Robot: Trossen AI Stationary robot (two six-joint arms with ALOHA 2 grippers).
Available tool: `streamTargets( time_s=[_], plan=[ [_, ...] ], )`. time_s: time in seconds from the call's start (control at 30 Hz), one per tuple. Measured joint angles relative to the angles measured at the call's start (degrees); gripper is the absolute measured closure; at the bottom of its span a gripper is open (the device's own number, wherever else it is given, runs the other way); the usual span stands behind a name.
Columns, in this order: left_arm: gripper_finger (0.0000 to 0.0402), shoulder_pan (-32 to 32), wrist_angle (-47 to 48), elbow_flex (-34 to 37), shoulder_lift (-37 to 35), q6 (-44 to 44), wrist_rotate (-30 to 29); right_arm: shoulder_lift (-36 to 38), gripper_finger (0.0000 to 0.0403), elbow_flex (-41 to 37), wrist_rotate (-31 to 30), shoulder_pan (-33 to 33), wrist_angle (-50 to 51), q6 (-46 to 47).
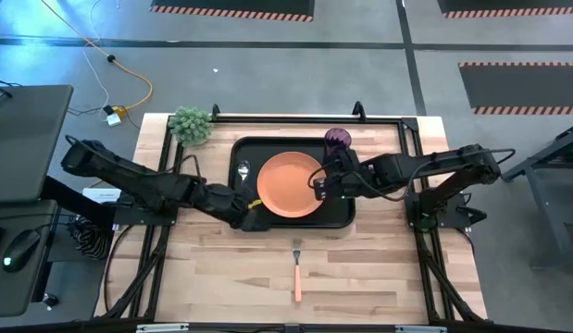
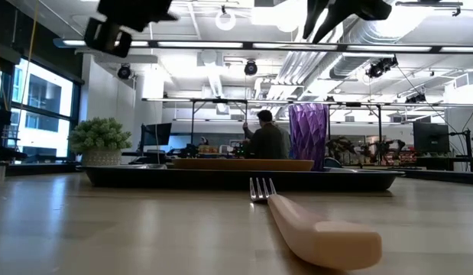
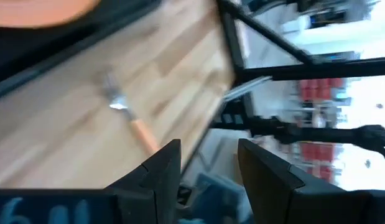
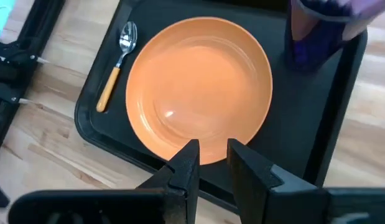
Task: Pick and place plate/cup/fork/spoon on tray
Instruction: Put the orange fork between the orange spoon and the orange plate on the black serving tray
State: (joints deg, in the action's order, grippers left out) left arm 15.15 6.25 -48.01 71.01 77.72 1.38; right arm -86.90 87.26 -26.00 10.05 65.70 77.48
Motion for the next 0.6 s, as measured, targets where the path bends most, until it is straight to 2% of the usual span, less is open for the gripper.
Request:
streamTargets(
  time_s=[0.27,0.6],
  plan=[
    [0.0256,0.97,-8.46,-0.48,4.31,5.37,-2.83,2.17,0.0329,0.0,0.57,0.02,-0.38,-7.32],
    [0.0293,1.53,-4.04,-11.05,10.52,1.44,-4.53,2.37,0.0329,0.0,2.21,0.98,-0.4,-11.99]
  ],
)
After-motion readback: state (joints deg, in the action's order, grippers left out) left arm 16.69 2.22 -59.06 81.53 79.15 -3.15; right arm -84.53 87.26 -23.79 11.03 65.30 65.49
